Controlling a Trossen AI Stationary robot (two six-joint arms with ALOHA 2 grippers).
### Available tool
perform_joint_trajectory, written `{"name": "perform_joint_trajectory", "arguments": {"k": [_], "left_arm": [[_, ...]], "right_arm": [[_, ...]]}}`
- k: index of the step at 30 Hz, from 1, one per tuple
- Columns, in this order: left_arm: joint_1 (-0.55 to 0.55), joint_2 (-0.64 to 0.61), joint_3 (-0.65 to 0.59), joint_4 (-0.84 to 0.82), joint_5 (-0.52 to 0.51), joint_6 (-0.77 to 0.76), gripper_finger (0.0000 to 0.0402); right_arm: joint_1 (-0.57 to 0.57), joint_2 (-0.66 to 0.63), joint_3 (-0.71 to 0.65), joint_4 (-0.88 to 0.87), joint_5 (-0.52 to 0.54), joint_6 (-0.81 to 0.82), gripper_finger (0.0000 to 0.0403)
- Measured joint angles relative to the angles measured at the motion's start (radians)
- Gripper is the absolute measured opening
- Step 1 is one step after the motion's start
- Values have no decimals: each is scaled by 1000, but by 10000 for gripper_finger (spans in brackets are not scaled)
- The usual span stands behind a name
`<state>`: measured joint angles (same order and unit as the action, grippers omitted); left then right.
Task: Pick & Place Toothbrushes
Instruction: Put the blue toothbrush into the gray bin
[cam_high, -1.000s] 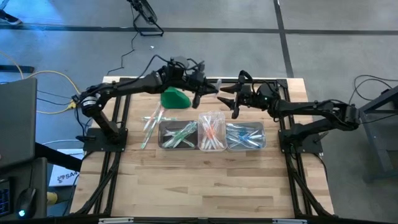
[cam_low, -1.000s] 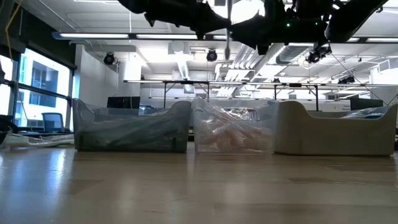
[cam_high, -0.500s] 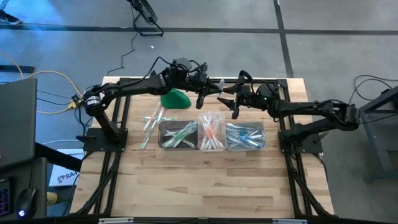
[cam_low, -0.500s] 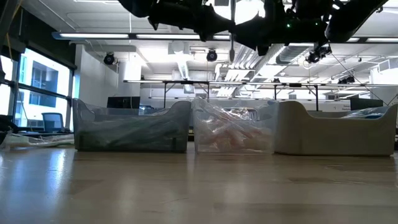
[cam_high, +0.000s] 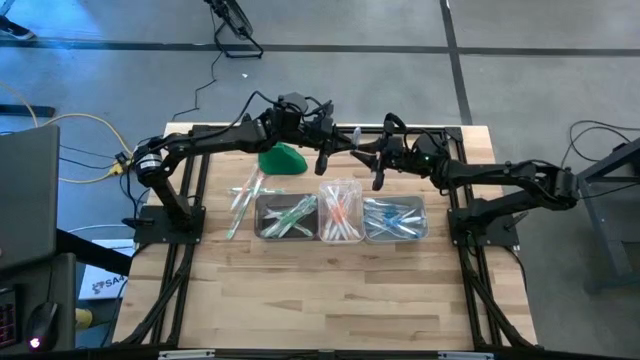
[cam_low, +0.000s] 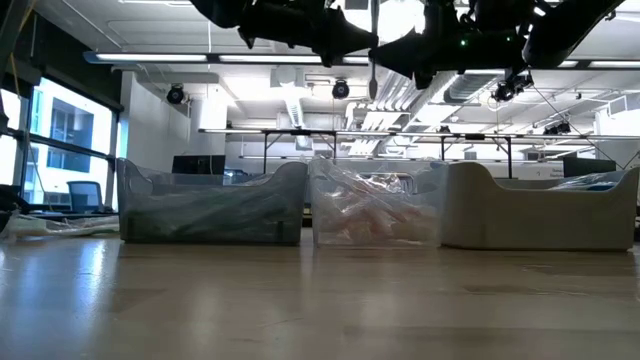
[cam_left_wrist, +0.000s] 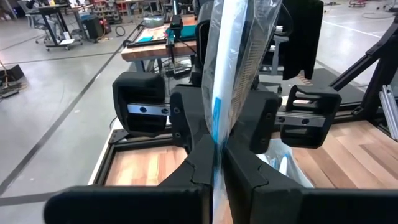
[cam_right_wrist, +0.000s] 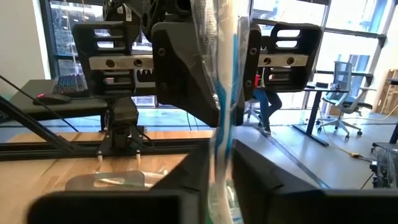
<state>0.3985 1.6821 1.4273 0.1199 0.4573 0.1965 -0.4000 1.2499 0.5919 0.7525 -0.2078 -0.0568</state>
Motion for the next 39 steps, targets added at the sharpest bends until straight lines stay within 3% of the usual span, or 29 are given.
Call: {"name": "perform_joint_trajectory", "arguments": {"k": [4,12,25,34,39], "left_arm": [[0,0,1,-7,0,1,12],[0,0,1,-10,-5,1,22],[4,-4,1,-26,-39,-19,152],[66,-83,1,-149,-34,-18,159],[91,-105,1,-210,-37,-21,159]], "right_arm": [[0,0,0,0,0,-1,15],[0,0,0,1,0,1,12],[1,-4,0,2,19,1,12],[-2,-137,0,-209,174,3,12],[-2,-254,0,-417,211,114,12]]}}
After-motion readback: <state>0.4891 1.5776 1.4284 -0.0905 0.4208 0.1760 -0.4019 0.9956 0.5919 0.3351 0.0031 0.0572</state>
